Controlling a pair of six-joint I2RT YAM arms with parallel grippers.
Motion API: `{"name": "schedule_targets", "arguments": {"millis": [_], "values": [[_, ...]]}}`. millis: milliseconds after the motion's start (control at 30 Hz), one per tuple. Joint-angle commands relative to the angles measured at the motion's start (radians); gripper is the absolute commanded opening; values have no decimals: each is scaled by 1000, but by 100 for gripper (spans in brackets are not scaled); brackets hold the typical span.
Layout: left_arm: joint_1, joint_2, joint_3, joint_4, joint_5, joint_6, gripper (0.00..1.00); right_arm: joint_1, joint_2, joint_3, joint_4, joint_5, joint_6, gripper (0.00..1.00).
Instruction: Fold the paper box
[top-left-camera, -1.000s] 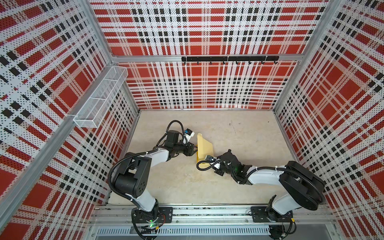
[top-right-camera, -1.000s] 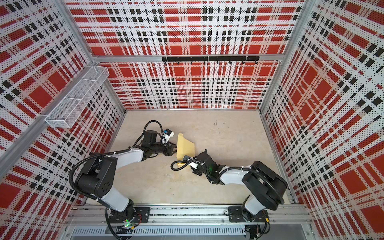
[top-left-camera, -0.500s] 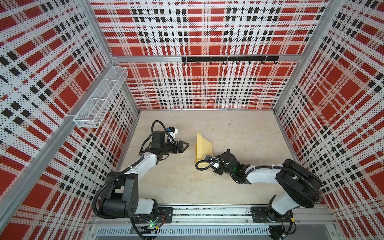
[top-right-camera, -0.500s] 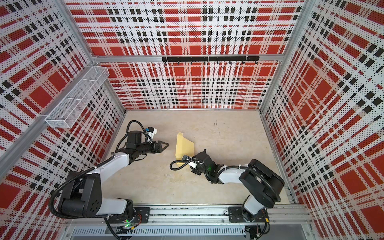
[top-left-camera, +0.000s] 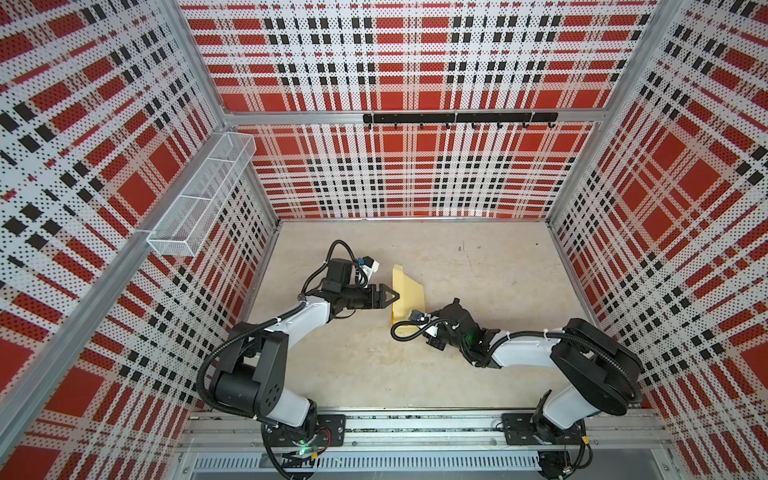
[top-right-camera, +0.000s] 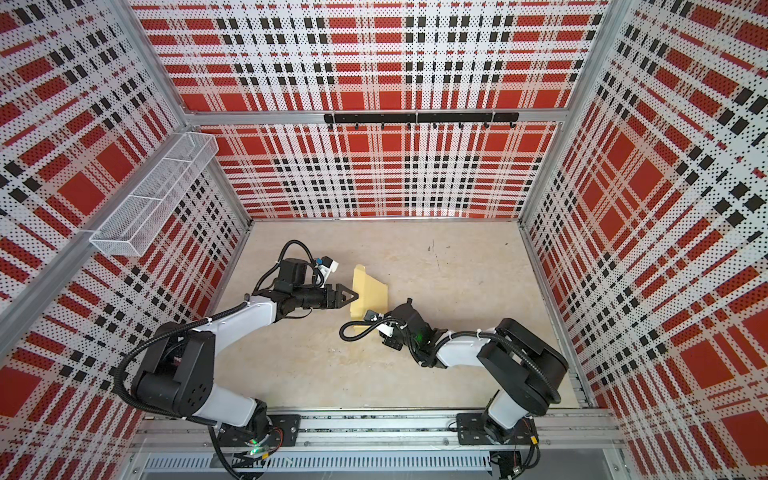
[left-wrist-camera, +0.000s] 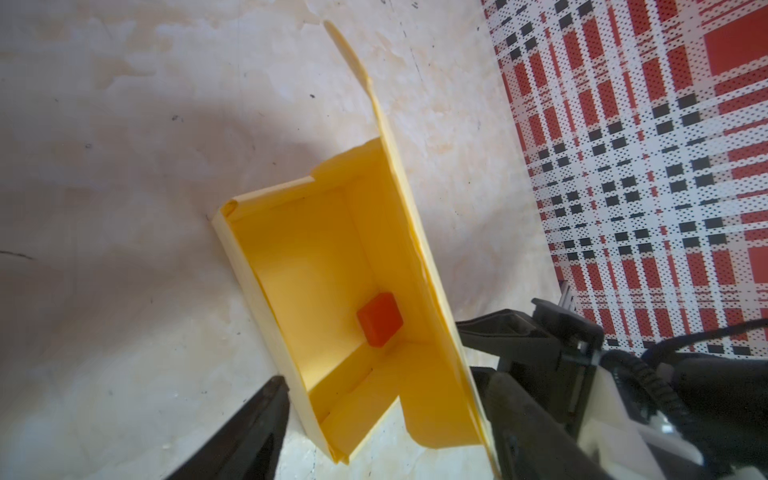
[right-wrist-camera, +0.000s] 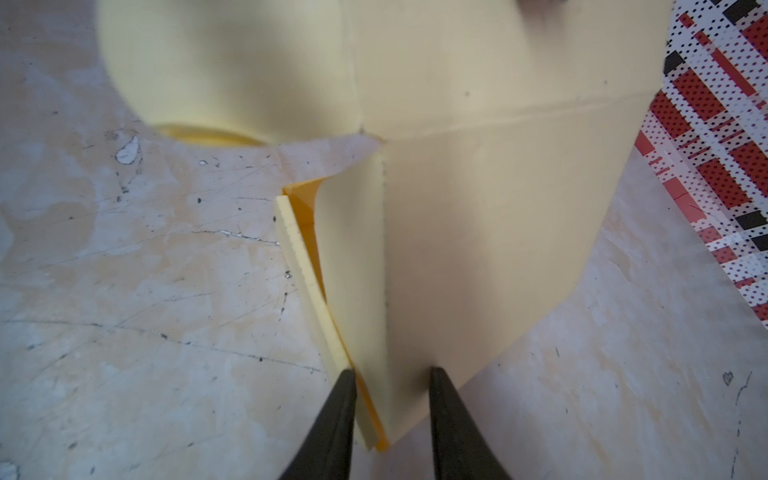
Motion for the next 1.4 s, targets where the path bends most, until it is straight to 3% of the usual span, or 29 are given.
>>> {"name": "schedule_targets", "arguments": {"millis": [0,300,500,800,1367], "values": [[3,7,26,-28,-40,-9,76,2,-27,1,5,3,-1,32],[16,40,8,-18,-64,-3,73,3,-94,-9,-41,-15,17,36],[13,74,42,-66,-102,19,73,2,-150,-1,-39,-56,111,36],[3,87,47,-95,-147,33,74,2,-49,150,-100,-137,234,16],[-3,91,40,-73,-149,49,75,2,116,248,-133,-191,250,9]]}}
